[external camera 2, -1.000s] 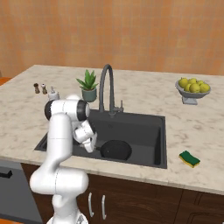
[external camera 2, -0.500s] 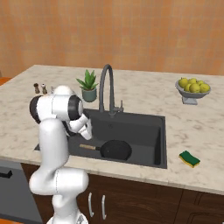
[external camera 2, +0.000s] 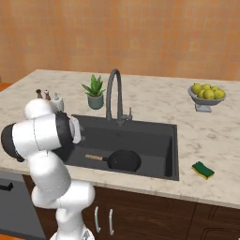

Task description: Pick the pan and sponge and place them into the sink. Then turn on the water.

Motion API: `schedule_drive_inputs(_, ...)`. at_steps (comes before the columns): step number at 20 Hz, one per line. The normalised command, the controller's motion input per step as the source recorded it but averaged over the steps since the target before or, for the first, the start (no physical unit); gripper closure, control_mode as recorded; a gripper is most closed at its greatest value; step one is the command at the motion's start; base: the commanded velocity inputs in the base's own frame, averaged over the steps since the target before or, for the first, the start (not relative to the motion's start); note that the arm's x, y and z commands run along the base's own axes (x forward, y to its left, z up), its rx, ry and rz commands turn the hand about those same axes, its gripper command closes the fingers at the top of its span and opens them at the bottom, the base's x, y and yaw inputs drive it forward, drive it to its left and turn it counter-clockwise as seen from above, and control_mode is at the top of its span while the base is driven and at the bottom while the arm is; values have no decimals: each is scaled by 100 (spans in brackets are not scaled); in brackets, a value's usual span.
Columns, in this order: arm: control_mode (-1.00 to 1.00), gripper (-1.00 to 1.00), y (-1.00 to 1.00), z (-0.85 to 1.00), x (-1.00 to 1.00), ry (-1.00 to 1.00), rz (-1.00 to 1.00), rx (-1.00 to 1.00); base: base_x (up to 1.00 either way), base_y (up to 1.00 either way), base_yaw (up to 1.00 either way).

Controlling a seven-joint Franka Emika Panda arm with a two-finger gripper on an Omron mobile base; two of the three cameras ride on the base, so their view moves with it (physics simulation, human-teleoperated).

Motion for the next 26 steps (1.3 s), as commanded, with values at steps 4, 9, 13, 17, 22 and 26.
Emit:
schedule_drive_inputs(4,-100,-100,41,82,-90,-16,0,-28,0,0,0)
schedule_drive_inputs(9,-100,-100,1,36,-99,-38,0,0,0,0,0)
schedule_drive_inputs(13,-100,-100,-38,76,-88,-23,3,15,0,0,0)
schedule_drive_inputs(17,-100,-100,-62,79,-78,-10,4,26,0,0,0)
schedule_drive_inputs(22,-100,-100,-67,88,-78,-11,3,25,0,0,0)
schedule_drive_inputs(26,-100,-100,-67,99,-93,-20,1,21,0,0,0)
